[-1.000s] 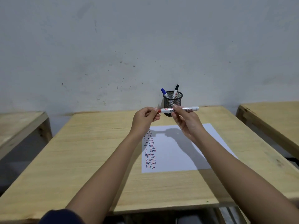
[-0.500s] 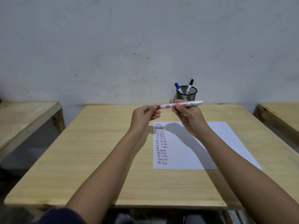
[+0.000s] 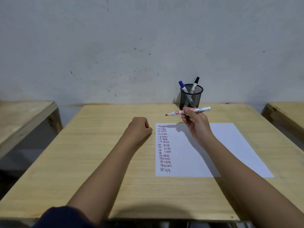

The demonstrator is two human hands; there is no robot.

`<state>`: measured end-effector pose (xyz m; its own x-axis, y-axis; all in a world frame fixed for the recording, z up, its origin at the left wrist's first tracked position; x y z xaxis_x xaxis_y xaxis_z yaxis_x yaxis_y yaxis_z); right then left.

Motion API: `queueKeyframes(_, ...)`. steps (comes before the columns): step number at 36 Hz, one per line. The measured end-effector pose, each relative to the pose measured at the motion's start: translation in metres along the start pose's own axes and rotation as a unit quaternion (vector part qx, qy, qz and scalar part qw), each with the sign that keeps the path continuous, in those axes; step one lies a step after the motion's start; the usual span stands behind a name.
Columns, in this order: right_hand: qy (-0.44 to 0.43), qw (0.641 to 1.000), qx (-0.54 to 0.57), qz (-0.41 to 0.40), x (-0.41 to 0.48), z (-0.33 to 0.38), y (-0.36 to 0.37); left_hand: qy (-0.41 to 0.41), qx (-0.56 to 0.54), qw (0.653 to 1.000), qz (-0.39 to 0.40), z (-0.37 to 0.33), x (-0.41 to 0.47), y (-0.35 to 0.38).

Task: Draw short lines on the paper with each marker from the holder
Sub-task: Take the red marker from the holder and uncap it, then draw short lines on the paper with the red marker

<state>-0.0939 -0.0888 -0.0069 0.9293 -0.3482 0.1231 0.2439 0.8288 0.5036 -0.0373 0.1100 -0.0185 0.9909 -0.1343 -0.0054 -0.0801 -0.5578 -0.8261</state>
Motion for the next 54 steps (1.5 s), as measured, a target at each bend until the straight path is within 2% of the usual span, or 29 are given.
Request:
queueKeyframes(8,0.002,1.000,0.001,0.019,-0.003,0.007,-0.004,0.035,0.020,0.999,-0.019,-0.004,-0.004,0.005)
queueKeyframes(14,-0.026,0.993,-0.112,0.011,-0.019,0.015,-0.009,0.095,-0.045,0.991,-0.088,-0.003,-0.029,-0.004)
queueKeyframes(17,-0.032,0.990,-0.136,0.009,-0.033,0.016,-0.010,0.125,-0.087,0.987,-0.043,-0.004,-0.051,-0.001)
queueKeyframes(20,-0.014,0.994,-0.105,0.012,-0.052,0.013,-0.008,0.148,-0.096,0.984,0.028,-0.004,-0.074,0.009)
queueKeyframes(23,0.007,0.995,-0.099,0.028,-0.071,0.006,-0.006,0.165,-0.084,0.981,0.053,-0.002,-0.091,0.017)
queueKeyframes(27,-0.017,0.986,-0.162,0.033,-0.090,-0.001,-0.004,0.179,-0.050,0.980,0.075,-0.001,-0.108,0.026)
queueKeyframes(32,-0.014,0.974,-0.226,0.014,-0.109,-0.007,-0.003,0.167,0.023,0.984,0.061,0.007,-0.112,0.035)
queueKeyframes(39,0.015,0.967,-0.254,0.017,-0.123,-0.018,-0.006,0.162,0.017,0.985,0.063,0.011,-0.113,0.042)
queueKeyframes(54,0.007,0.946,-0.317,0.074,-0.122,-0.014,0.004,0.161,0.031,0.985,0.052,0.006,-0.115,0.034)
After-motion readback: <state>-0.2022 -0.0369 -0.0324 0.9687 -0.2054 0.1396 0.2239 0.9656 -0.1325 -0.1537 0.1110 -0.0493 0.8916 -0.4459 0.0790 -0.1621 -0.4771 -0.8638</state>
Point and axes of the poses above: each hand's wrist, its own x-axis towards the middle knuckle, its own y-axis out of the palm, z = x × y, the point moved 5 cm from there along x, towards the middle knuckle, and after that the axes turned 6 degrees about -y, right-handed, at the moved point
